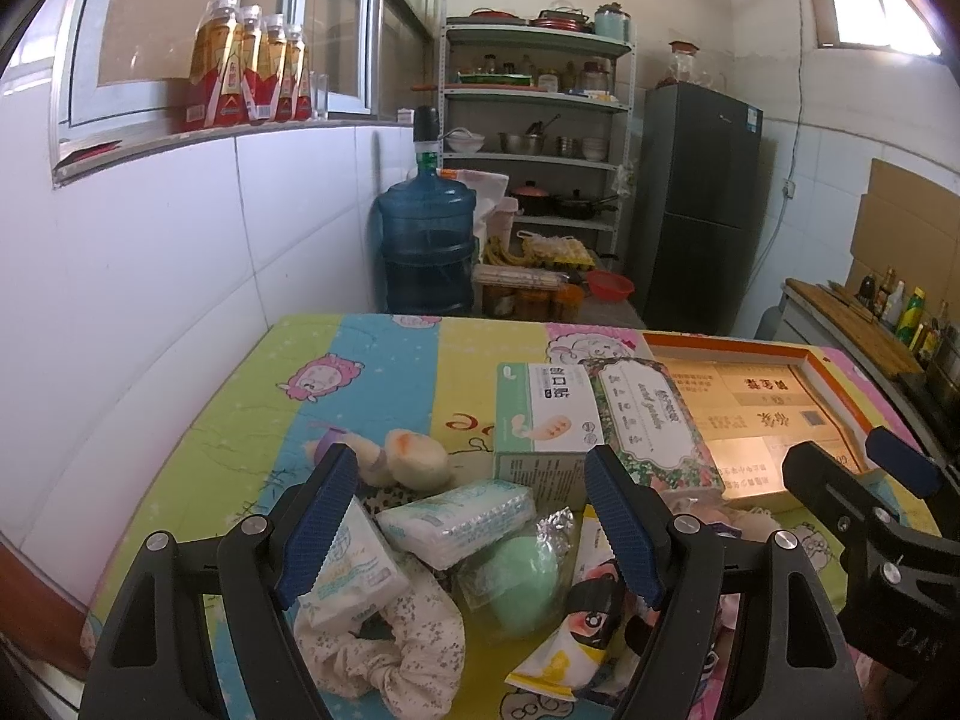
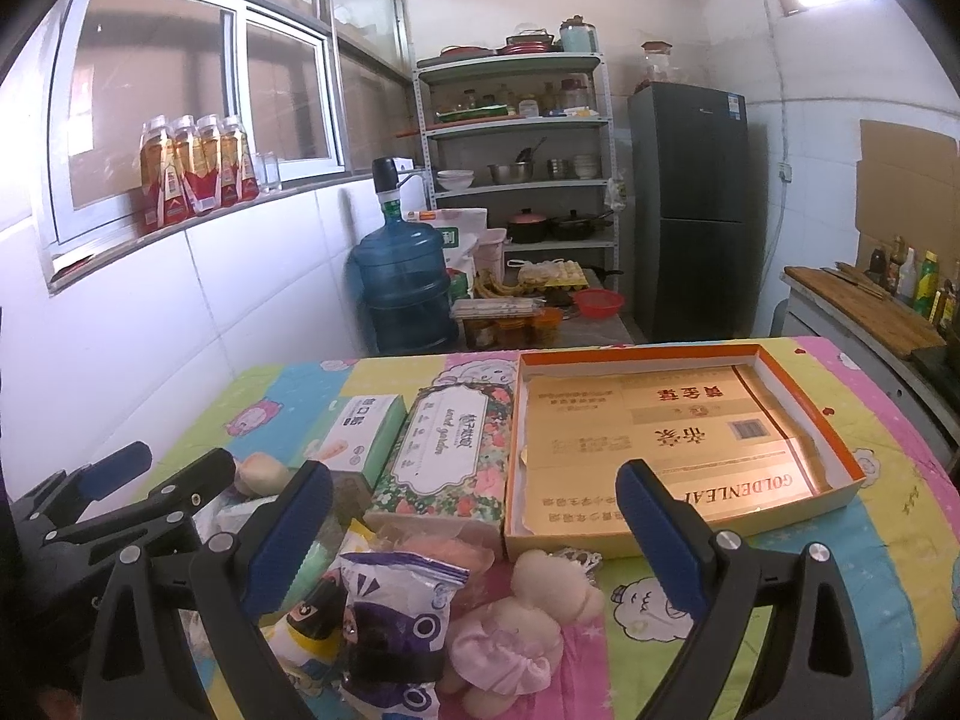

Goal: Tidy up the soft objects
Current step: 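Move both tools toward the pile of soft items on the mat, then grasp the green-printed tissue pack with the left gripper while the right grasps the purple snack bag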

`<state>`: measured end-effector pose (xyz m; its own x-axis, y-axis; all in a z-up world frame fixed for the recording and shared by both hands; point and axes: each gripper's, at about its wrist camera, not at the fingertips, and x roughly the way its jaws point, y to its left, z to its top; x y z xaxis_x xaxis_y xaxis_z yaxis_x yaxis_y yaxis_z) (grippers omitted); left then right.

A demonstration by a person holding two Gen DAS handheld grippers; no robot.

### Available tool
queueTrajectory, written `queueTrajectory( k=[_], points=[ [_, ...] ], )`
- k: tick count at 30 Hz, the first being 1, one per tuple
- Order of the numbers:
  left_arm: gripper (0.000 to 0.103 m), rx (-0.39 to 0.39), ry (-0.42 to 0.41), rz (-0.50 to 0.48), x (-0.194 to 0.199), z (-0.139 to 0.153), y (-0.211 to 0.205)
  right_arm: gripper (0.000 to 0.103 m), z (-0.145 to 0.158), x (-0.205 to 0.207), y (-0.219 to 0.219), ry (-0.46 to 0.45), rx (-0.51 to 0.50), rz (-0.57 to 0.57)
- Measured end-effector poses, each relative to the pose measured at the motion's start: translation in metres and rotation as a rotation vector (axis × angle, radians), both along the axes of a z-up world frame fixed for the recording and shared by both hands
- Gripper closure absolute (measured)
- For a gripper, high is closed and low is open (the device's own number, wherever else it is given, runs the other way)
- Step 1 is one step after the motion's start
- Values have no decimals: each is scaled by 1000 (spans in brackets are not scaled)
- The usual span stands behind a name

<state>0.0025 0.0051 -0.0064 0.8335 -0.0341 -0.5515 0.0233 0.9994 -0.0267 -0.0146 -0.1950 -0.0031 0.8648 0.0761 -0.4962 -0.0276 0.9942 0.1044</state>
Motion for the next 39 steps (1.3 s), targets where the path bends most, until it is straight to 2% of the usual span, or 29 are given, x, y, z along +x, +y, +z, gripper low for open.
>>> queueTrajectory(
  k=[6, 8, 12, 17, 24, 32, 33, 36, 39],
  points=[
    [23, -7, 4, 5, -2, -4, 3, 7, -4, -3, 0, 15, 20, 28],
    [23, -8, 4, 7, -3, -6, 5, 7, -5, -3, 1, 18, -3, 36],
    [23, -16, -1, 15, -6, -10, 12, 7, -11, -10, 3, -38, 60, 62],
    [23, -21, 1, 24, -8, -22, 22, 7, -20, -16, 5, -37, 99, 95],
    [23, -8, -26, 54, -21, -41, 43, 7, -43, -23, 14, -5, 29, 159],
    [23, -48, -17, 65, -33, -60, 74, 7, -62, -21, 28, 47, 34, 226],
    [23, -53, -13, 64, -34, -63, 77, 8, -64, -20, 29, 54, 41, 229],
    [23, -61, -6, 65, -34, -68, 82, 22, -68, -14, 30, 72, 57, 236],
    [23, -64, 2, 69, -30, -70, 84, 26, -71, -8, 33, 93, 63, 238]
  ],
)
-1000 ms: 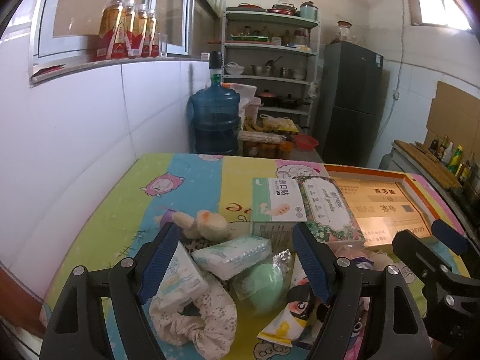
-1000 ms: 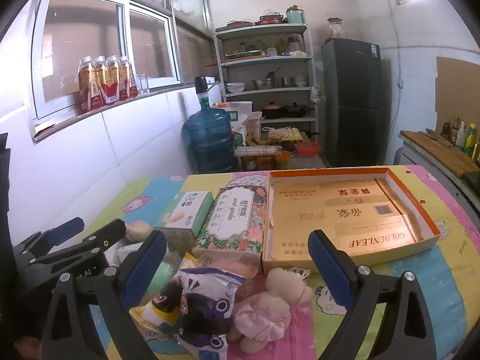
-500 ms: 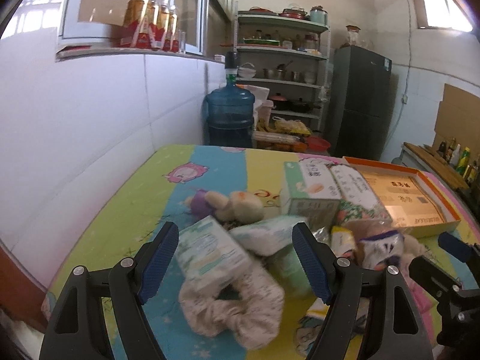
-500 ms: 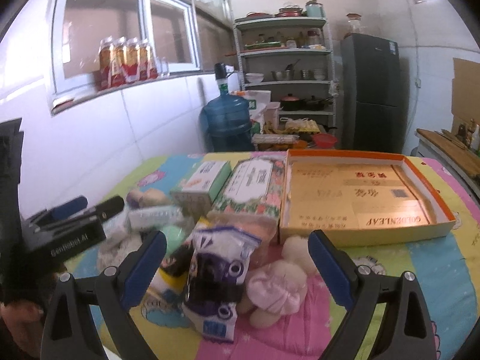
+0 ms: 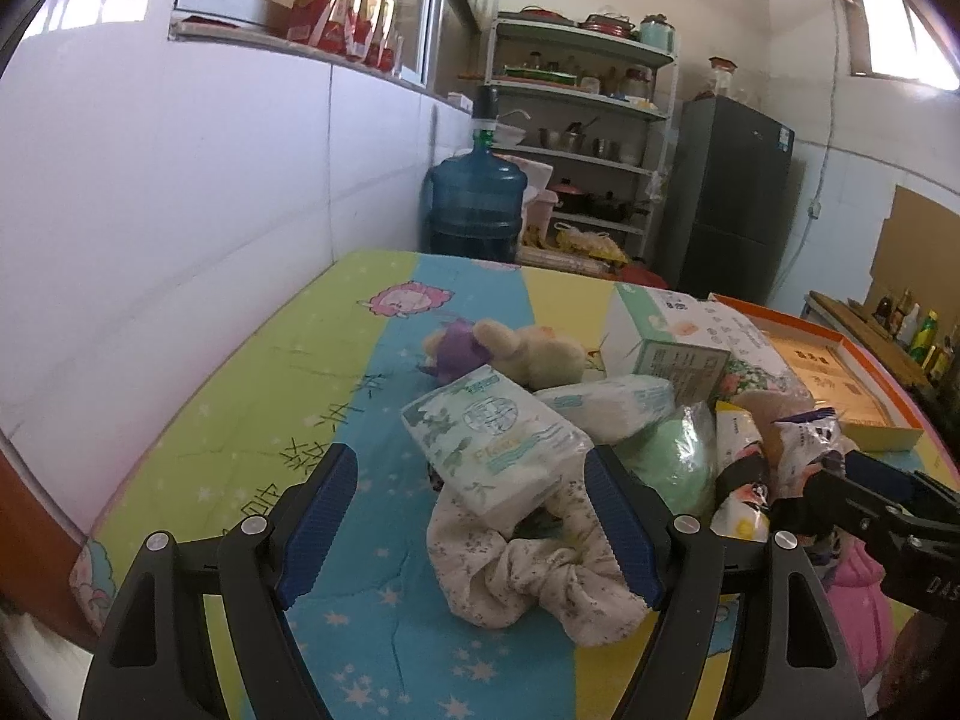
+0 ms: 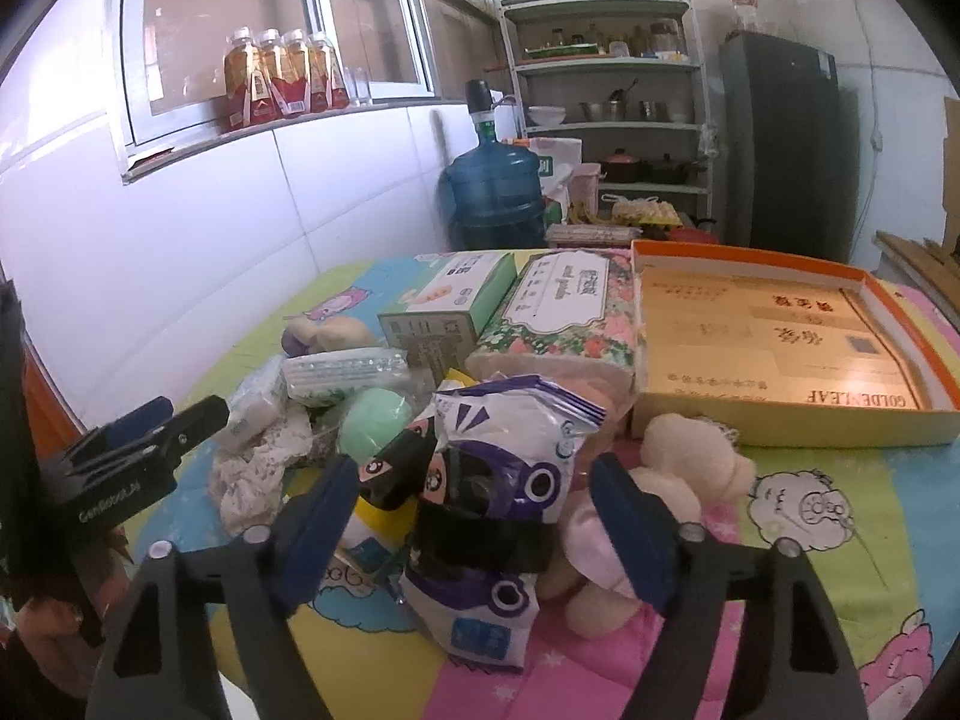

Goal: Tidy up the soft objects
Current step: 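Grasp the green-printed tissue pack with the left gripper while the right grasps the purple snack bag, then carry the tissue pack with the left gripper while the right carries the snack bag into the gold tray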

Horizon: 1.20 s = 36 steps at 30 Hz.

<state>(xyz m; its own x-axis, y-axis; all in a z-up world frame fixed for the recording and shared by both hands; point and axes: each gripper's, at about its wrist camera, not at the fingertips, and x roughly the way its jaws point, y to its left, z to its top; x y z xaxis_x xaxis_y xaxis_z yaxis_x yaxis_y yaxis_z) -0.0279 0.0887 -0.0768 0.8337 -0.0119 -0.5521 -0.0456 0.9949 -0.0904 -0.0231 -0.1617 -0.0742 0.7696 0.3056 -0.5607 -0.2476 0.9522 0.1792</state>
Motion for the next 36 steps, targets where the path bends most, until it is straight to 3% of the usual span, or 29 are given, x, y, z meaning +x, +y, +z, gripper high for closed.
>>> queueTrajectory(
  k=[10, 20, 22, 23, 24, 25, 28, 30, 36],
  points=[
    [23, -76, 64, 1, 41, -8, 1, 31, -12, 18, -3, 84, 38, -14],
    [23, -75, 100, 28, 57, -20, -5, 31, -18, 24, -2, 107, 56, -3],
    [33, -101, 97, 25, 58, -23, -2, 34, -18, 24, -1, 105, 58, -1],
    [39, -122, 86, 18, 56, -24, 1, 39, -18, 23, -3, 103, 65, 2],
    [44, -155, 71, 9, 54, -24, 4, 51, -18, 23, -5, 105, 77, 6],
    [61, -169, 60, 8, 52, -23, 6, 52, -19, 23, -8, 110, 95, 12],
    [66, -210, 26, -1, 47, -20, 15, 62, -19, 23, -14, 116, 141, 19],
    [77, -226, 10, -4, 45, -19, 18, 63, -16, 20, -16, 102, 152, 23],
    [79, -241, -10, -16, 40, -15, 18, 64, 0, 8, -15, 23, 139, 44]
  ],
)
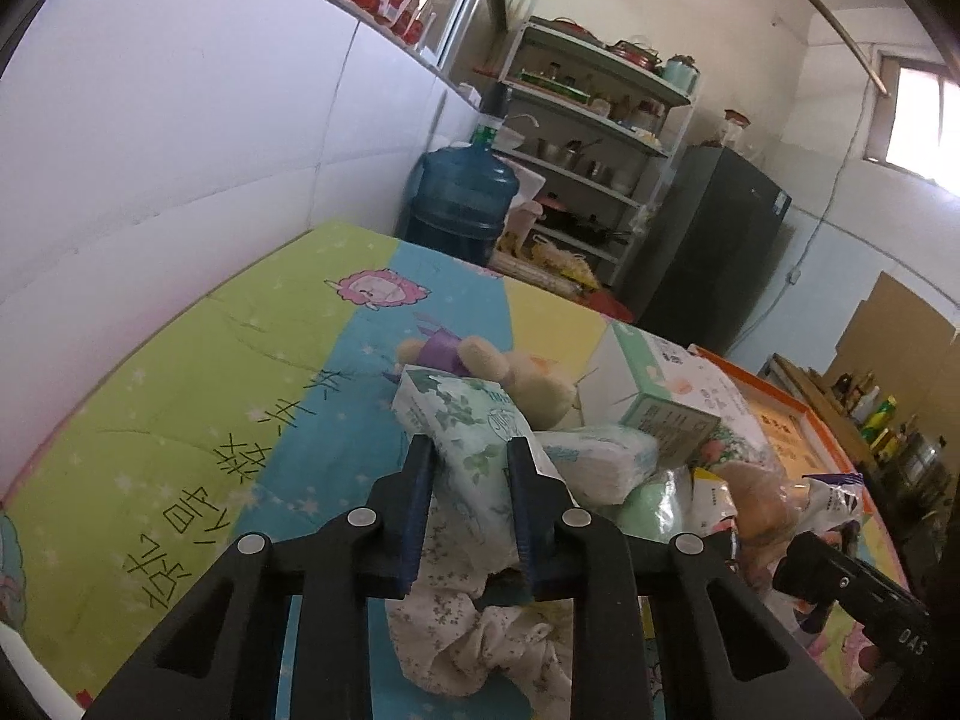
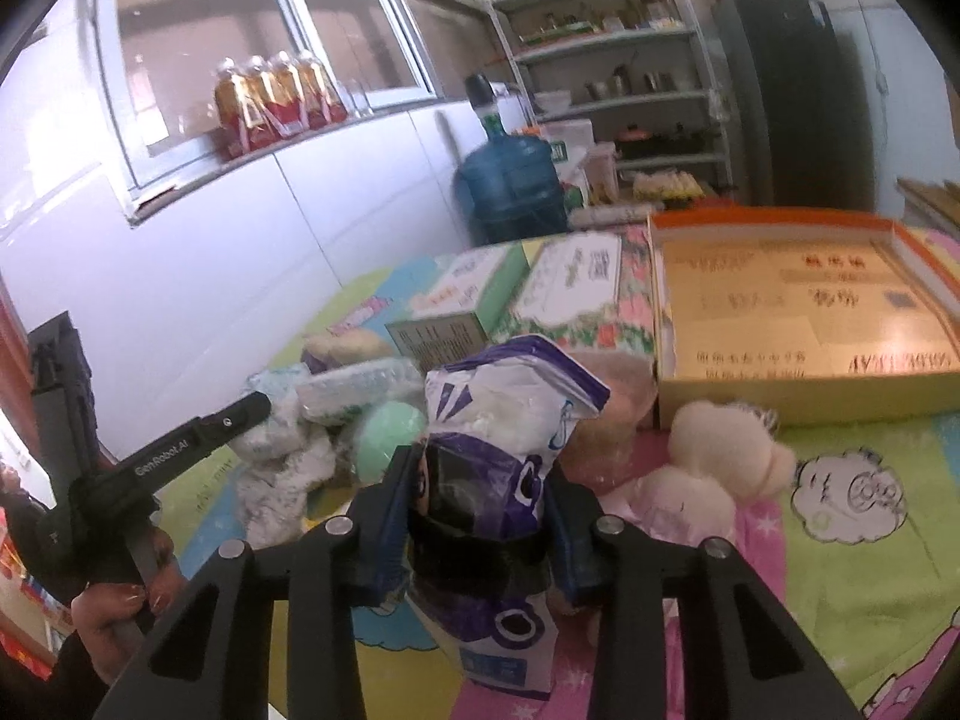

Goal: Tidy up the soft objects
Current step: 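Carry the tissue pack with the left gripper while the right carries the snack bag into the gold tray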

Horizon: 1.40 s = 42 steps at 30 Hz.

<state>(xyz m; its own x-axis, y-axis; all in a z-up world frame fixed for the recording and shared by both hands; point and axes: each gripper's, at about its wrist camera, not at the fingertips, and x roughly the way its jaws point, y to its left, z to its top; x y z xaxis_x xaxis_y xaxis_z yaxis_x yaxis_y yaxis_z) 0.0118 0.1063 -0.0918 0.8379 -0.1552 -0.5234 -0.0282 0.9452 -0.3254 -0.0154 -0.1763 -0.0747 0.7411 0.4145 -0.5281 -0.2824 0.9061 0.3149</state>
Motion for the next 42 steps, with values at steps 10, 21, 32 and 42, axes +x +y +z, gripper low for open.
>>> queueTrajectory(
  k=[10, 21, 32, 42],
  points=[
    [80, 6, -79, -26, -17, 27, -6, 66, 19, -12, -4, -70, 23, 16],
    [80, 27, -145, -117, -24, 61, -36, 66, 38, -20, -29, -126, 51, -19],
    [80, 35, -201, -271, -18, 89, -99, 66, 61, -25, -78, -191, 92, -111],
    [80, 34, -188, -410, 5, 101, -177, 66, 74, -18, -137, -223, 60, -238]
  ],
)
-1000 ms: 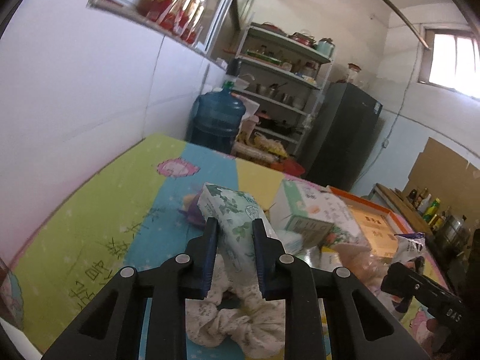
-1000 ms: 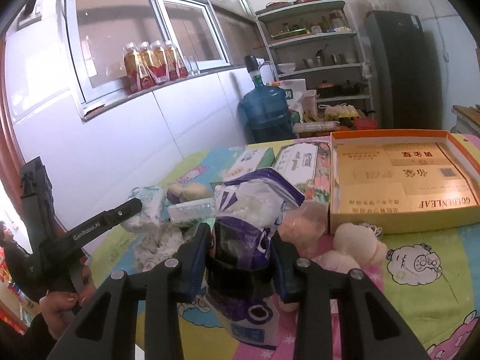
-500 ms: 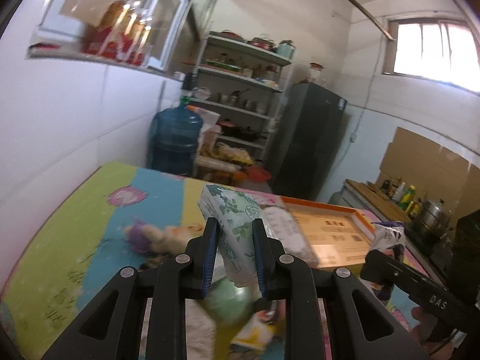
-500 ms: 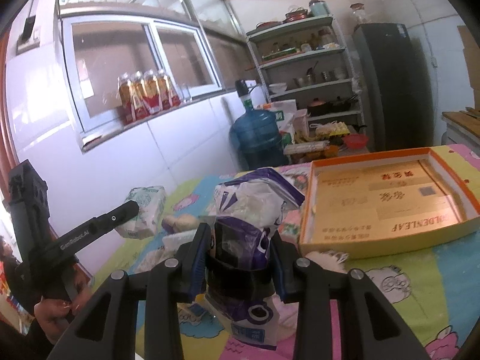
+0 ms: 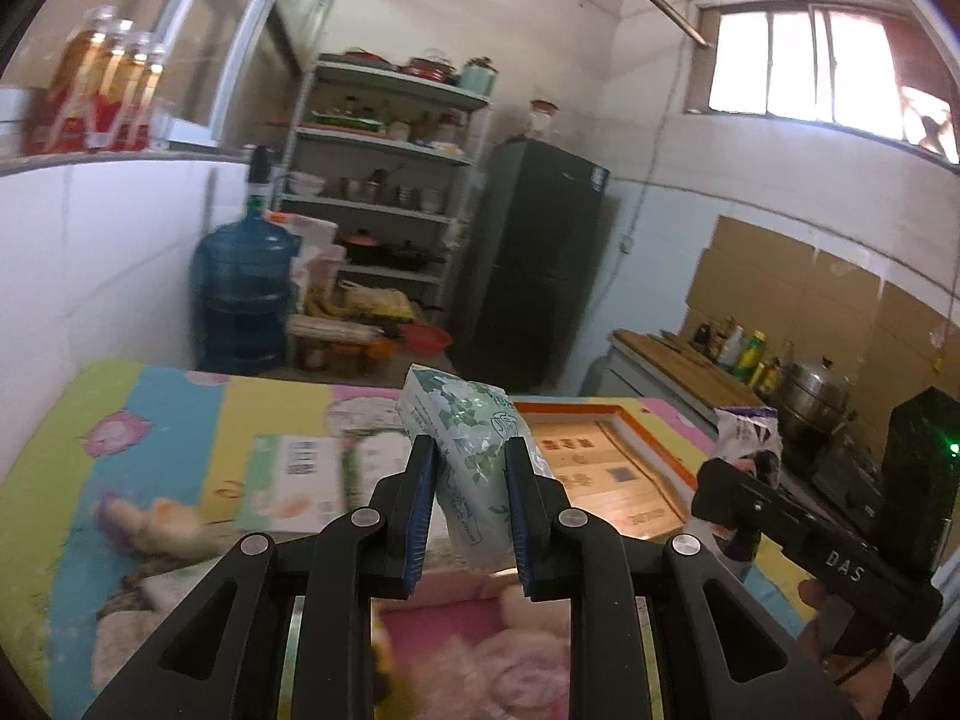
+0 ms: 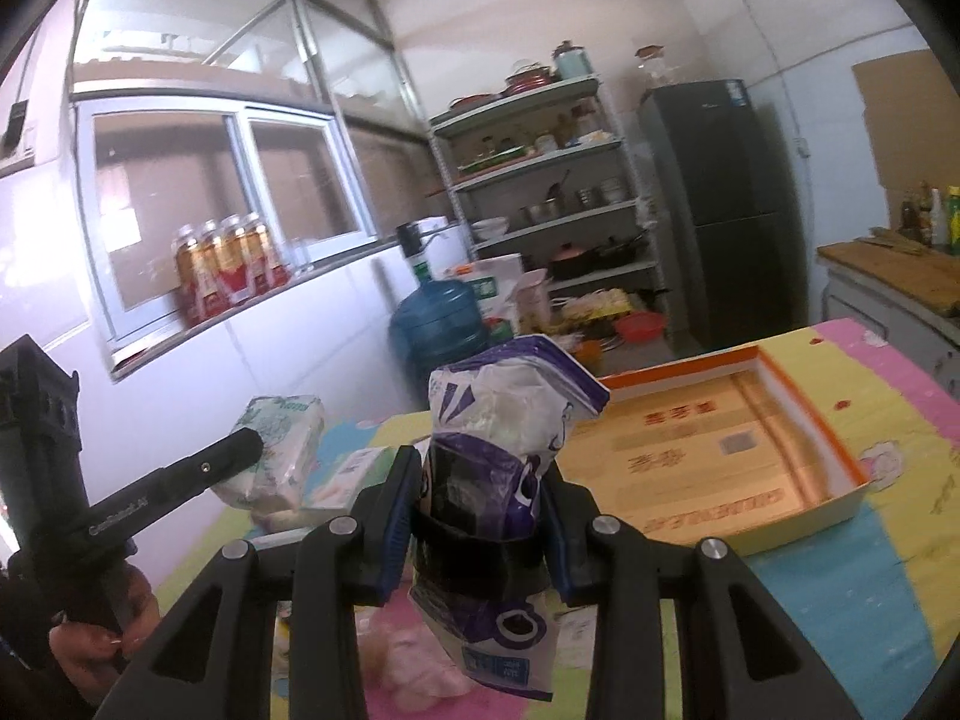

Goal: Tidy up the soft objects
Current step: 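Carry the tissue pack with the left gripper while the right carries the snack bag into the gold tray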

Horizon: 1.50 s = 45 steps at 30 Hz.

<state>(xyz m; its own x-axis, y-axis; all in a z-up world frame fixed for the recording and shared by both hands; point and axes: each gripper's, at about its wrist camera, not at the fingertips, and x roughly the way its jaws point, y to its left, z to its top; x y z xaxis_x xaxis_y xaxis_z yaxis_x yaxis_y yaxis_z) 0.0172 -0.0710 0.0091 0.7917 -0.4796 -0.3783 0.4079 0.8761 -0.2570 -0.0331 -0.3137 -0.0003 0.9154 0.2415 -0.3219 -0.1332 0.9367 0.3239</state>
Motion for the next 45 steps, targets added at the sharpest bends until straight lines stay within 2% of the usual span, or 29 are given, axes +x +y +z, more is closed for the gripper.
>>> queueTrajectory(
  k=[10, 19, 30, 45],
  points=[
    [80, 20, 42, -54, 37, -6, -62, 66, -8, 22, -58, 35, -14, -60],
    [80, 36, 149, -65, 76, -33, -107, 66, -26, 61, -97, 103, 18, -59],
    [80, 49, 268, -46, 112, -66, -129, 66, -50, 105, -109, 190, 25, -23],
    [80, 75, 351, -22, 127, -91, -141, 66, -76, 135, -124, 271, 71, -6]
  ],
)
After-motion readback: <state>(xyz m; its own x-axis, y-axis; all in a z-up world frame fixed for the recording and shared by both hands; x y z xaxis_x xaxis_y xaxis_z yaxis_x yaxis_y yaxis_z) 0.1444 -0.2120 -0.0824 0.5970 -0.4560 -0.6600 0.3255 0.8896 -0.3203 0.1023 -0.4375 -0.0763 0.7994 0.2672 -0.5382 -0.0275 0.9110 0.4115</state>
